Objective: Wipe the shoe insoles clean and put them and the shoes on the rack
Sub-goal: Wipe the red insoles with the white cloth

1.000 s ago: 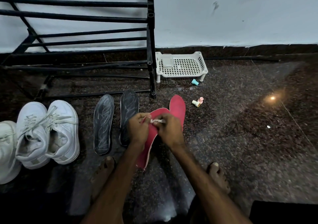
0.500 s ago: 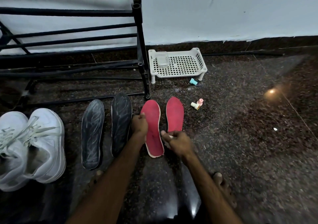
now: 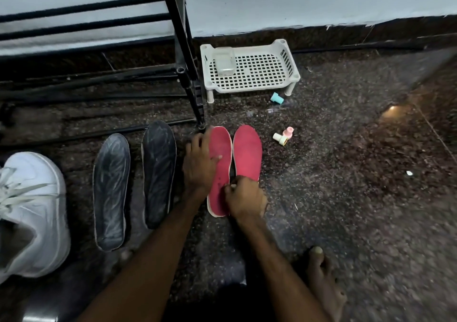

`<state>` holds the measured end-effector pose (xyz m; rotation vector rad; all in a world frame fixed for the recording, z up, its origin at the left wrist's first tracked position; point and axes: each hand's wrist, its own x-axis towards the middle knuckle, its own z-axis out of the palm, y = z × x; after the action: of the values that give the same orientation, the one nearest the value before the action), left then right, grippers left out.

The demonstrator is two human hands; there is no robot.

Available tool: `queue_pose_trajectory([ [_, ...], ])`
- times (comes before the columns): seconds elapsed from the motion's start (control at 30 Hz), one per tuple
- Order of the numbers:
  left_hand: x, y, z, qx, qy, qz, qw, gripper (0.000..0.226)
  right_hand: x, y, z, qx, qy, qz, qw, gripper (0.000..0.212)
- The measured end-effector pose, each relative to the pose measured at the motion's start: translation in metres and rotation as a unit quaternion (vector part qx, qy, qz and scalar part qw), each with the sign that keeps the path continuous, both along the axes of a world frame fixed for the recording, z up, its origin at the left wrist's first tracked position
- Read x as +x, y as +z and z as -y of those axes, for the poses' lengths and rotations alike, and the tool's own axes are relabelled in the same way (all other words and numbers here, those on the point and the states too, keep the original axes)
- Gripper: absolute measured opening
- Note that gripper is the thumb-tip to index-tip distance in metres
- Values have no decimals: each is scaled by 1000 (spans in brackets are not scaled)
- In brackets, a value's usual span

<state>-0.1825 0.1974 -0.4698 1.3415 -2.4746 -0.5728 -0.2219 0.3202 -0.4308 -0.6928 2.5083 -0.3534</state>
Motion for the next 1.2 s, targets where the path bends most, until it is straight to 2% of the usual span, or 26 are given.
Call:
queue_pose_trajectory([
  [0.07, 6, -7, -3, -69, -65, 45, 994, 45, -1, 1, 0, 1, -3, 1, 1000, 33],
  [0.13, 17, -17, 1, -79, -100, 67, 990, 36, -2, 2, 1, 1, -3, 8, 1000, 33],
  [0.3, 33, -25, 14, -146, -154, 161, 964, 54, -1, 4, 2, -5, -21, 21, 1000, 32],
  [0.43, 31, -23, 10, -159, -129, 190, 960, 60, -1, 7, 4, 2, -26, 31, 999, 34],
  [0.57, 36, -17, 9, -114, -69, 172, 976, 66, -2, 8, 5, 8, -30, 44, 999, 37],
  [0.73, 47, -21, 3, -151, -195, 174, 953, 59, -1, 8, 2, 5, -29, 39, 999, 38],
  [0.87, 42, -16, 8, -139, -162, 199, 956, 59, -1, 7, 2, 5, -27, 34, 999, 37],
  [1.07, 37, -14, 12, -84, -108, 213, 967, 76, -4, 3, 4, 16, -28, 35, 999, 40],
  [1.2, 38, -14, 10, -99, -81, 191, 973, 82, -4, 2, 4, 13, -29, 30, 999, 39],
])
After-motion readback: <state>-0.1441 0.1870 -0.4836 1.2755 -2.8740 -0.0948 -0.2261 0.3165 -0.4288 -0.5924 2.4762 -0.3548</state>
